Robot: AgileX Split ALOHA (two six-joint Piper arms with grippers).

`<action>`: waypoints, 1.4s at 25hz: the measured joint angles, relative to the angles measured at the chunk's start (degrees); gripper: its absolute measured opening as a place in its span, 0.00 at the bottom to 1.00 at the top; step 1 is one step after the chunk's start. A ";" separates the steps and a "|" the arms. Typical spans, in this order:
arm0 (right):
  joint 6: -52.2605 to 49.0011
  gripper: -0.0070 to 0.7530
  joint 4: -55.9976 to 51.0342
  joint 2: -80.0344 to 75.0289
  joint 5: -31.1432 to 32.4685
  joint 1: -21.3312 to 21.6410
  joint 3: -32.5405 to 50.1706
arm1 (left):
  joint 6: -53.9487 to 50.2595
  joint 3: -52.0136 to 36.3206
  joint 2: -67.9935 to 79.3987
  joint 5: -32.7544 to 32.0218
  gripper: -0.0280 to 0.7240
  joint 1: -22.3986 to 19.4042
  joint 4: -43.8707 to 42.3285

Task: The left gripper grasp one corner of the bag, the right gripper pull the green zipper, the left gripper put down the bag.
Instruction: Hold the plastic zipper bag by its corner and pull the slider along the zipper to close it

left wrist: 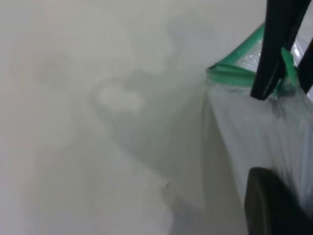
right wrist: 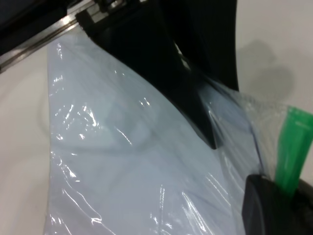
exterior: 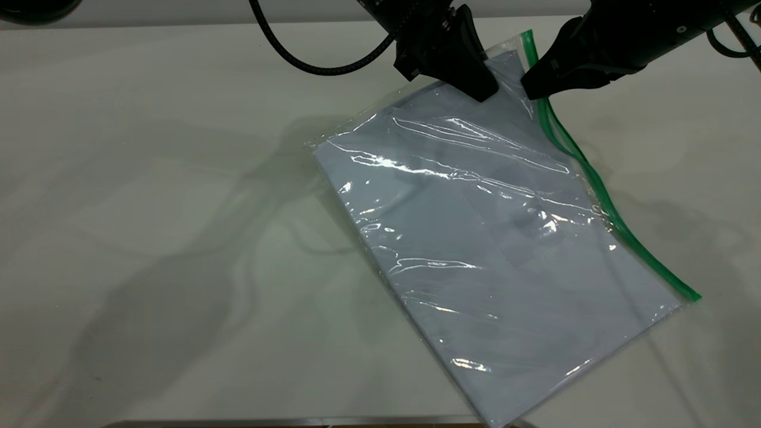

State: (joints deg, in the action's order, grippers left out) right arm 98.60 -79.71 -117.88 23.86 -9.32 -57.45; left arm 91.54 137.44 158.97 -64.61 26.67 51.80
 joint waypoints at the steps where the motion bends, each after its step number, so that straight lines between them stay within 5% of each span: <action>1: 0.00 0.05 0.00 0.00 -0.07 0.00 0.00 | 0.00 0.00 0.00 0.00 0.11 0.00 0.07; 35: 0.05 0.06 -1.23 -3.03 -0.36 -0.39 -0.97 | -0.08 2.90 0.24 -2.02 0.11 -1.01 -0.60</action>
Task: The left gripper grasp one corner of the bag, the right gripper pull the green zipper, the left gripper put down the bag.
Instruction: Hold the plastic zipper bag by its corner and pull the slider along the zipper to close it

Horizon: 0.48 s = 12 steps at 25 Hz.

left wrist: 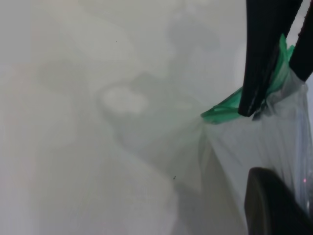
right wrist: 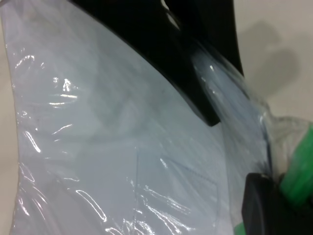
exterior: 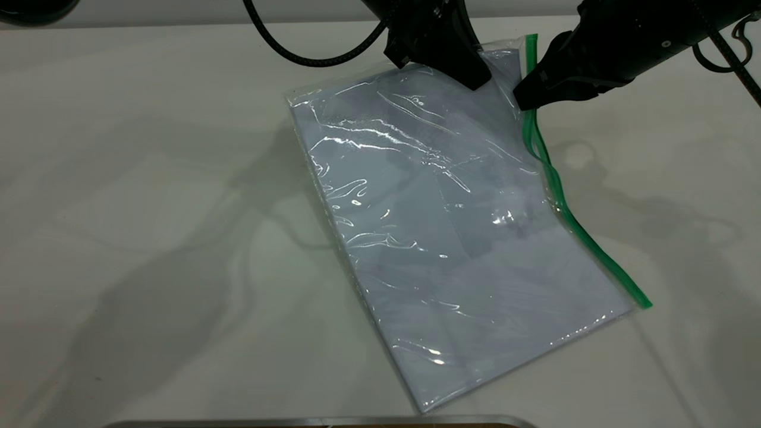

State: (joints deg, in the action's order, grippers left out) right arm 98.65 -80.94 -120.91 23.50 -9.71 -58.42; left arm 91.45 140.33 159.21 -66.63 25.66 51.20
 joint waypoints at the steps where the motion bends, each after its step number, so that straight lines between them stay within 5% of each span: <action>1: 0.00 0.06 0.00 0.00 0.00 0.00 0.00 | 0.00 0.00 0.00 -0.07 0.11 -0.06 0.02; 12: 0.00 0.08 -0.27 -0.18 -0.46 0.00 0.00 | 0.06 0.14 0.00 -0.24 0.11 -0.49 0.90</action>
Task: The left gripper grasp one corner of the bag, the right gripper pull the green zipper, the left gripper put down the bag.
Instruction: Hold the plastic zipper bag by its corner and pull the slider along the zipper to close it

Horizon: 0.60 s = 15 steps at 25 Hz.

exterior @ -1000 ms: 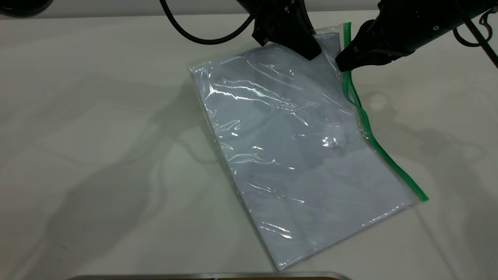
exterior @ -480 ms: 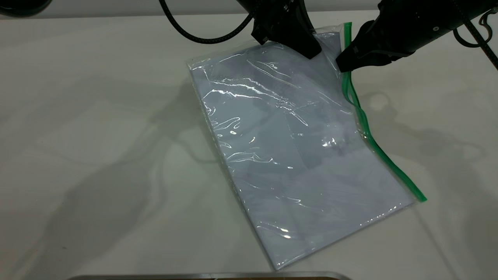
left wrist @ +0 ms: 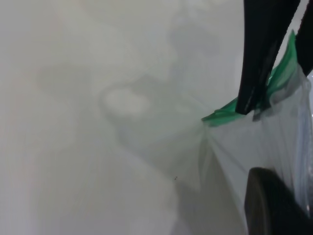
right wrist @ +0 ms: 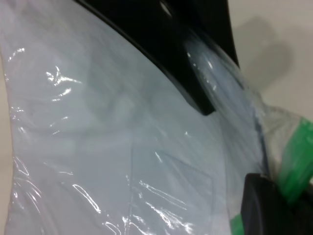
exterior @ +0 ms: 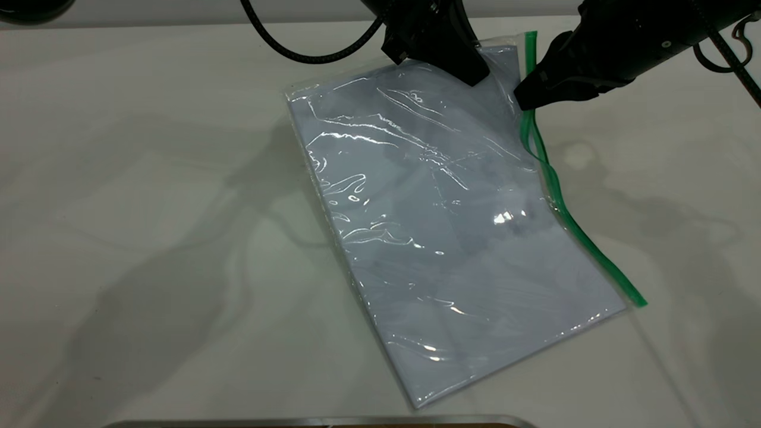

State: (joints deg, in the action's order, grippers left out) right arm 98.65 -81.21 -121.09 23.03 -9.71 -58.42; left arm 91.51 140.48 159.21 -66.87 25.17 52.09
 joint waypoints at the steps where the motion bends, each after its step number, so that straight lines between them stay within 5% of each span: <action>1: 0.00 0.09 0.00 -0.19 0.00 0.00 0.00 | 0.00 0.28 0.00 0.00 0.11 0.00 -0.11; 15: -0.11 0.09 2.60 -4.45 -5.79 0.49 0.56 | 0.06 2.64 -0.36 -0.10 0.11 -1.44 0.41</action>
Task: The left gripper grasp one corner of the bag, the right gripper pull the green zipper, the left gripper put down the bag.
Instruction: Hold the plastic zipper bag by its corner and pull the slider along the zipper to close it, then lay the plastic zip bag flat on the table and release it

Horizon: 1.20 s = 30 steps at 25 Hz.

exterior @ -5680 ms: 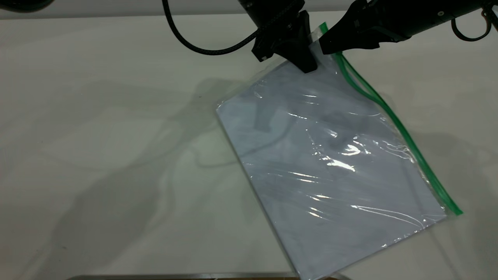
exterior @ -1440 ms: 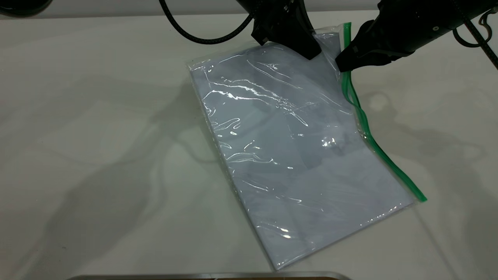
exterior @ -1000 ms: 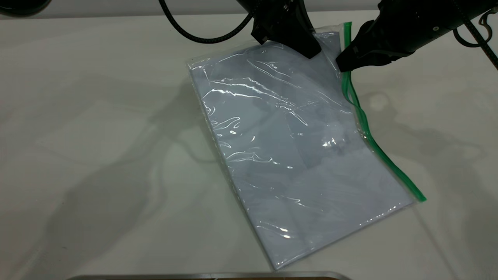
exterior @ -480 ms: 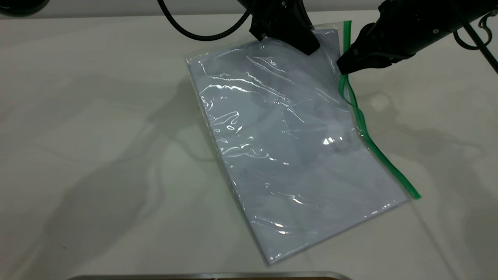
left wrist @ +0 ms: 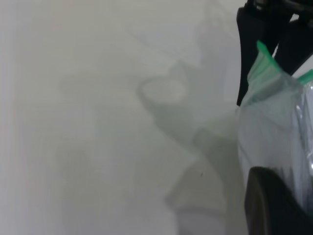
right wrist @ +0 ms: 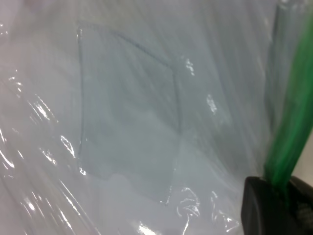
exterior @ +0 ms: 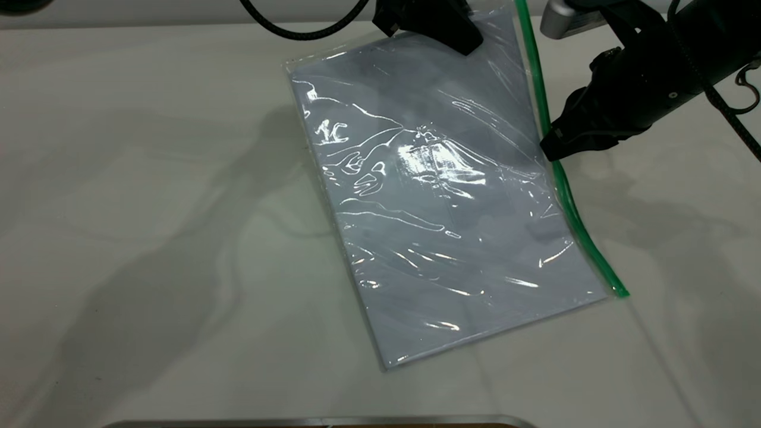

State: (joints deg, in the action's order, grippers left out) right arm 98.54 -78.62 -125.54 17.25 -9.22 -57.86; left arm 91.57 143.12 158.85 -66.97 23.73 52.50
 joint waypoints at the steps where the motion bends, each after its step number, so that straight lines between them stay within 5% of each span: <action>1: 0.00 0.09 0.00 0.00 -0.07 0.00 0.00 | 0.00 0.00 0.00 0.00 0.11 -0.10 -0.11; 21: -0.41 0.33 0.17 -0.11 -7.11 0.52 0.68 | 1.15 0.30 -0.29 0.00 0.11 -0.95 -7.83; 30: 4.76 0.51 -3.06 -0.11 -1.42 0.52 0.68 | 7.43 0.30 -0.29 0.00 0.11 -0.95 -4.38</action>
State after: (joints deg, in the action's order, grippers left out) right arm 103.30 -81.68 -125.66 15.83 -8.70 -57.18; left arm 99.00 143.42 158.56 -66.97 22.79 48.12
